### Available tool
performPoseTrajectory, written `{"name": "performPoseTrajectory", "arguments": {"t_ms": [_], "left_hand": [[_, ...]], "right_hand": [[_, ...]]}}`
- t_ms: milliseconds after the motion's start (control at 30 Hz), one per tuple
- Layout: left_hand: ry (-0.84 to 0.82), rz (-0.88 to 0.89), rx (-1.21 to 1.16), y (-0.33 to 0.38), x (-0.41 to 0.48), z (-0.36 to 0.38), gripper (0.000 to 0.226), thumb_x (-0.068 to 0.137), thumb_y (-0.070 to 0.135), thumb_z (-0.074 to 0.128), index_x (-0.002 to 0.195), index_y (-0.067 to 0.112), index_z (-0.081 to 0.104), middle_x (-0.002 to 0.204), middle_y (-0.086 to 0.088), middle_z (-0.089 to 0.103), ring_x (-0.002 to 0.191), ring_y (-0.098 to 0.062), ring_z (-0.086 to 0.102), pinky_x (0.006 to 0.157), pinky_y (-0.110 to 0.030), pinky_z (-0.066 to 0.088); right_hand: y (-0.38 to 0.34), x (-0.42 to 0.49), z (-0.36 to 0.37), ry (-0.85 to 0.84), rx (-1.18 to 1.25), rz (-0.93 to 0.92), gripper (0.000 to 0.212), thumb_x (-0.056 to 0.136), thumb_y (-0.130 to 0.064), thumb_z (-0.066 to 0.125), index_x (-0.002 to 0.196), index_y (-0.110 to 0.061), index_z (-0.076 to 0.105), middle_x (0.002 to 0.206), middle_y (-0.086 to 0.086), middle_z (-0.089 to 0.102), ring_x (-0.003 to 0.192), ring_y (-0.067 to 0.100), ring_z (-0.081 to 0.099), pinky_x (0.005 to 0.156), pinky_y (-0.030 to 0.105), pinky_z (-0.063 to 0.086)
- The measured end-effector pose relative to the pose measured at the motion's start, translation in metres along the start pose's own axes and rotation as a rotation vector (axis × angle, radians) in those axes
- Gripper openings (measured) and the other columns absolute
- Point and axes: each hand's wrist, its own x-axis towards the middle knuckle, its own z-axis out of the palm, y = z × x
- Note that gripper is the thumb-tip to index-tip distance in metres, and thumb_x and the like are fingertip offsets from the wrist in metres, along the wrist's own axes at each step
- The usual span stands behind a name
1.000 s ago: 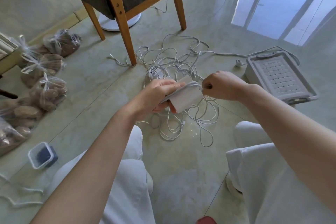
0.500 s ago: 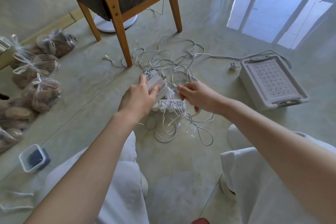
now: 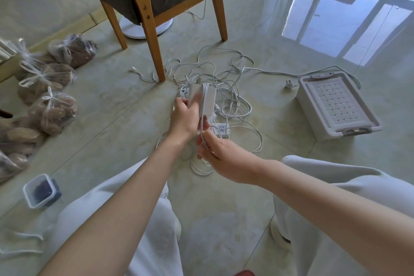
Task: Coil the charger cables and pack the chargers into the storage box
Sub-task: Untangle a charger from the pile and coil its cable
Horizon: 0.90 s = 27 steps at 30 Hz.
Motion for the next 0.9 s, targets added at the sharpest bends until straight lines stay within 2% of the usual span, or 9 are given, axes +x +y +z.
{"name": "performPoseTrajectory", "arguments": {"t_ms": [67, 133, 200, 333, 433, 633, 767, 833, 900], "left_hand": [[-0.080, -0.055, -0.308, 0.008, -0.004, 0.001, 0.043, 0.101, 0.041, 0.035, 0.091, 0.004, 0.054, 0.064, -0.015, 0.063, 0.047, -0.020, 0.059, 0.047, -0.028, 0.052], [-0.183, -0.115, -0.548, 0.017, -0.008, 0.000, 0.052, 0.103, 0.038, 0.026, 0.085, 0.002, 0.060, 0.056, -0.010, 0.061, 0.044, -0.014, 0.055, 0.042, -0.020, 0.048], [-0.284, -0.156, -0.652, 0.025, -0.010, -0.006, 0.046, 0.103, 0.031, 0.024, 0.085, 0.004, 0.058, 0.057, -0.011, 0.058, 0.040, -0.012, 0.049, 0.036, -0.016, 0.038], [-0.462, -0.151, -0.530, 0.025, -0.008, -0.019, 0.040, 0.100, 0.030, 0.026, 0.085, 0.007, 0.055, 0.056, -0.018, 0.058, 0.028, -0.008, 0.028, 0.028, -0.014, 0.021], [-0.532, -0.174, -0.465, 0.024, -0.007, -0.026, 0.040, 0.100, 0.028, 0.023, 0.085, 0.006, 0.053, 0.054, -0.019, 0.058, 0.024, -0.007, 0.023, 0.026, -0.011, 0.017], [-0.649, -0.216, -0.290, 0.028, -0.011, -0.038, 0.039, 0.099, 0.026, 0.023, 0.079, 0.005, 0.050, 0.049, -0.018, 0.057, 0.023, -0.005, 0.022, 0.028, -0.007, 0.012], [-0.652, -0.147, -0.029, 0.026, -0.012, -0.045, 0.035, 0.099, 0.021, 0.024, 0.082, 0.008, 0.051, 0.060, -0.019, 0.051, 0.025, -0.005, 0.022, 0.029, -0.009, 0.013], [-0.599, -0.105, 0.080, 0.025, -0.011, -0.048, 0.028, 0.099, 0.021, 0.028, 0.083, 0.010, 0.048, 0.069, -0.018, 0.042, 0.026, -0.005, 0.021, 0.030, -0.009, 0.013], [-0.570, -0.081, 0.120, 0.026, -0.012, -0.049, 0.023, 0.099, 0.022, 0.030, 0.085, 0.010, 0.045, 0.067, -0.016, 0.041, 0.026, -0.004, 0.021, 0.031, -0.010, 0.012]], "right_hand": [[0.005, 0.000, 0.006, -0.037, -0.016, 0.008, 0.015, 0.101, -0.026, 0.030, 0.088, -0.018, 0.030, 0.099, 0.004, 0.059, 0.085, 0.028, 0.052, 0.079, 0.035, 0.042], [0.013, 0.002, 0.006, -0.098, -0.058, 0.042, 0.016, 0.101, -0.024, 0.030, 0.088, -0.017, 0.035, 0.099, 0.006, 0.060, 0.085, 0.027, 0.051, 0.079, 0.035, 0.042], [0.022, 0.004, 0.002, -0.143, -0.126, 0.085, 0.017, 0.100, -0.019, 0.032, 0.090, -0.014, 0.044, 0.092, 0.004, 0.057, 0.081, 0.024, 0.049, 0.074, 0.031, 0.039], [0.039, 0.009, -0.016, -0.109, -0.206, 0.136, 0.029, 0.101, -0.019, 0.034, 0.093, -0.005, 0.058, 0.082, -0.004, 0.050, 0.075, 0.016, 0.044, 0.065, 0.019, 0.027], [0.050, 0.012, -0.031, -0.042, -0.268, 0.110, 0.029, 0.099, -0.027, 0.039, 0.086, -0.009, 0.057, 0.076, -0.005, 0.048, 0.075, 0.017, 0.044, 0.067, 0.023, 0.029], [0.054, 0.008, -0.044, 0.018, -0.420, 0.053, 0.026, 0.100, -0.029, 0.037, 0.094, -0.013, 0.057, 0.088, -0.007, 0.045, 0.075, 0.015, 0.044, 0.064, 0.026, 0.030], [0.043, 0.015, -0.054, 0.139, -0.356, 0.084, 0.031, 0.097, -0.033, 0.041, 0.084, -0.009, 0.054, 0.077, 0.002, 0.058, 0.069, 0.023, 0.052, 0.064, 0.033, 0.039], [0.032, 0.015, -0.063, 0.237, -0.351, 0.082, 0.028, 0.095, -0.031, 0.047, 0.075, -0.012, 0.050, 0.064, -0.002, 0.051, 0.057, 0.018, 0.044, 0.056, 0.032, 0.035], [0.019, 0.013, -0.068, 0.309, -0.450, 0.078, 0.026, 0.091, -0.033, 0.052, 0.070, -0.018, 0.050, 0.063, -0.003, 0.050, 0.057, 0.018, 0.041, 0.055, 0.029, 0.033]]}}
